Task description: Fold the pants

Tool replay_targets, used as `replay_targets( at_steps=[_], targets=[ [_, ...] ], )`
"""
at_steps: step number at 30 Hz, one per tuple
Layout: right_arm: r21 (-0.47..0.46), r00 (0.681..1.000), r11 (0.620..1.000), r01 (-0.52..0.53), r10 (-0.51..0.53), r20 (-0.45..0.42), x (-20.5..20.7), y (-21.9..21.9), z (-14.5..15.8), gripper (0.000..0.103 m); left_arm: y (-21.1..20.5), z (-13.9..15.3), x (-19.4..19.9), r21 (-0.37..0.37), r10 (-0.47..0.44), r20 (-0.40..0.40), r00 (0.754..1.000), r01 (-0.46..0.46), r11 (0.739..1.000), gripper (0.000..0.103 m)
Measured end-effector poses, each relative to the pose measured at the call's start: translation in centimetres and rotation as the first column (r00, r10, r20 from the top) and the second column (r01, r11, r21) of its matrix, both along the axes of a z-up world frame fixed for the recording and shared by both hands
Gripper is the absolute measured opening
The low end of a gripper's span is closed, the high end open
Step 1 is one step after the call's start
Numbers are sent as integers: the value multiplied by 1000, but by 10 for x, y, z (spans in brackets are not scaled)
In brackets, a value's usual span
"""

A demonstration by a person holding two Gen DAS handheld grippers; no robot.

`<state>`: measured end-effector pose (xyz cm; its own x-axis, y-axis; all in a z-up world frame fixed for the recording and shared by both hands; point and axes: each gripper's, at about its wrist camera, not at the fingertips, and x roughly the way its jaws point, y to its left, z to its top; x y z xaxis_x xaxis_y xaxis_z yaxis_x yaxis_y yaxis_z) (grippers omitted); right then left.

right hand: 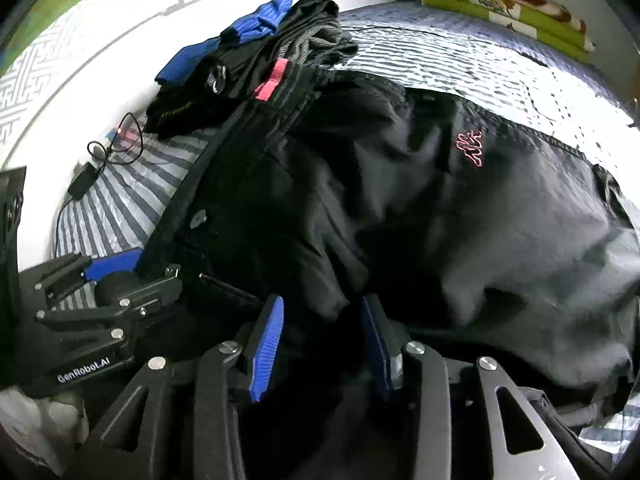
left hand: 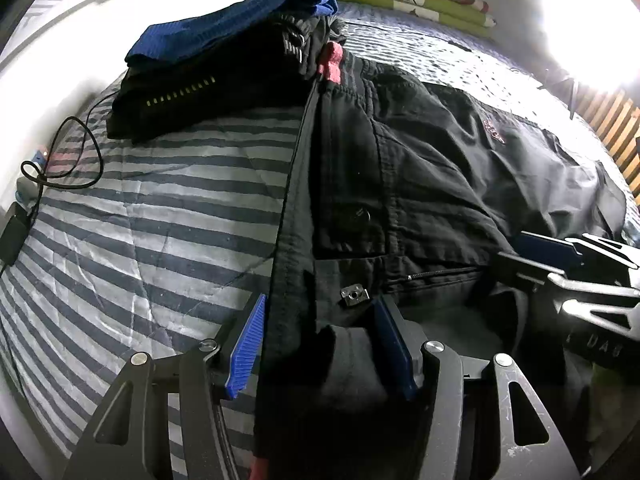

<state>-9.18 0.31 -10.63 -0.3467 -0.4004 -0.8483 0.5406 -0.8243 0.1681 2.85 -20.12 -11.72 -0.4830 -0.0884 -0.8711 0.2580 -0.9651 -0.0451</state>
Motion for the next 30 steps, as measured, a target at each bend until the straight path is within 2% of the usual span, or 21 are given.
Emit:
replay_targets(
  at_steps=[7, 24, 30],
  targets=[
    [63, 998, 998, -18, 21, -61, 8, -10, -1, 43, 1, -3, 0, -1, -9, -3, 1000, 9, 1000, 59],
    [101, 998, 995, -10, 16, -59, 7, -14, 0, 44, 5, -3, 1, -36, -19, -5, 1000, 19, 999, 61],
    [125, 998, 992, 0, 7, -58, 7, -18, 1, 44, 3, -3, 3, -15, -19, -9, 1000, 19, 1000, 61]
  ],
)
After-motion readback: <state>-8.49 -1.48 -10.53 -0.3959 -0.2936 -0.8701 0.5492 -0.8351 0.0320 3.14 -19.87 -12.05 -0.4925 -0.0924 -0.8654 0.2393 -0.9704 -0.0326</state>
